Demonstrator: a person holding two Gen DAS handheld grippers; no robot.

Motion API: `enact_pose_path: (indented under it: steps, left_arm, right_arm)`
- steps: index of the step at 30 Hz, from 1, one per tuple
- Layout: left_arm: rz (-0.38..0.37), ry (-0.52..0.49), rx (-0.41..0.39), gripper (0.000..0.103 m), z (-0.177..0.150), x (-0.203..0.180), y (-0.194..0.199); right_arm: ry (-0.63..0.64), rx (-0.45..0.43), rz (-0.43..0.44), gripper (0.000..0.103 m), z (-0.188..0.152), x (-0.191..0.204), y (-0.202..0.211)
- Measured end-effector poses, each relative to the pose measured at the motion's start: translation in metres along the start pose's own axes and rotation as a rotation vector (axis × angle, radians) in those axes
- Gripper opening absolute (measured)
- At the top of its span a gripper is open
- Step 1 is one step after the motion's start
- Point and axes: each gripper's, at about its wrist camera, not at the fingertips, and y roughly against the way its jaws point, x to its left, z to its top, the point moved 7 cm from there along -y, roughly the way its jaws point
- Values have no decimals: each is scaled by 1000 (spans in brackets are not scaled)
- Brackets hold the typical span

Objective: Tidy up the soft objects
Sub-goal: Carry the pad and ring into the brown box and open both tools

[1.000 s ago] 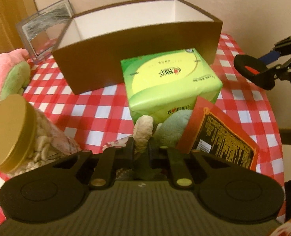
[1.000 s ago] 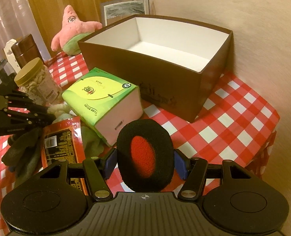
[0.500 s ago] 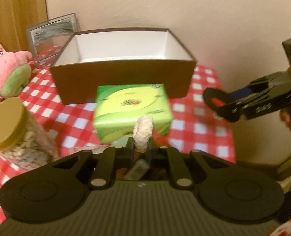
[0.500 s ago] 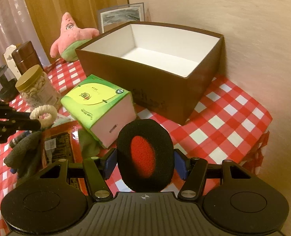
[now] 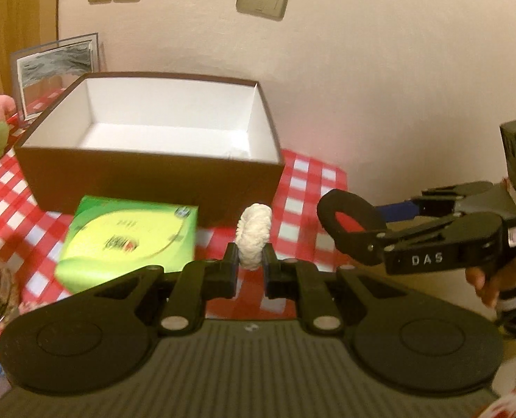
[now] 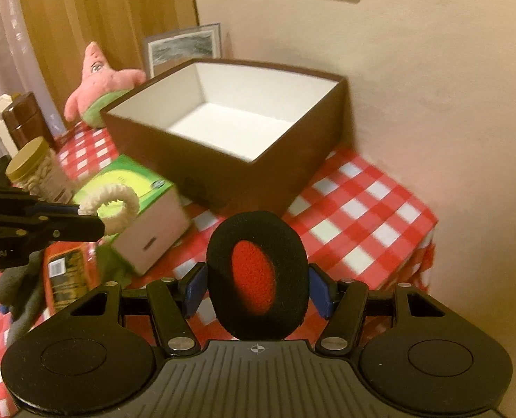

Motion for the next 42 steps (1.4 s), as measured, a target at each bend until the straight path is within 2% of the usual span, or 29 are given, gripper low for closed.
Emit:
enact_pose_path:
  steps: [11, 20, 23, 30, 36, 41, 42]
  left_arm:
    - [43, 76, -40, 13, 46, -14, -42]
    - [115, 115, -95, 13, 93, 2, -72]
    - [150, 129, -105, 13, 107, 15, -81]
    - [226, 142, -86, 13, 132, 43, -106]
    - [276, 164, -56, 13, 140, 63, -125]
    - [305, 183, -29, 22, 143, 75, -141]
    - [315, 192, -24, 27, 144, 78, -143]
  right_arm:
    - [37, -93, -37, 61, 63, -48, -6]
    - [70, -191, 34, 61, 134, -54, -37]
    - [79, -197, 69, 61, 153, -51, -55]
    - [84, -167, 99, 61, 171, -46, -97]
    - [73, -142, 108, 61, 182, -48, -131]
    - [-26, -178, 128, 69, 194, -58, -147]
    - [-44, -179, 122, 70, 195, -60, -148]
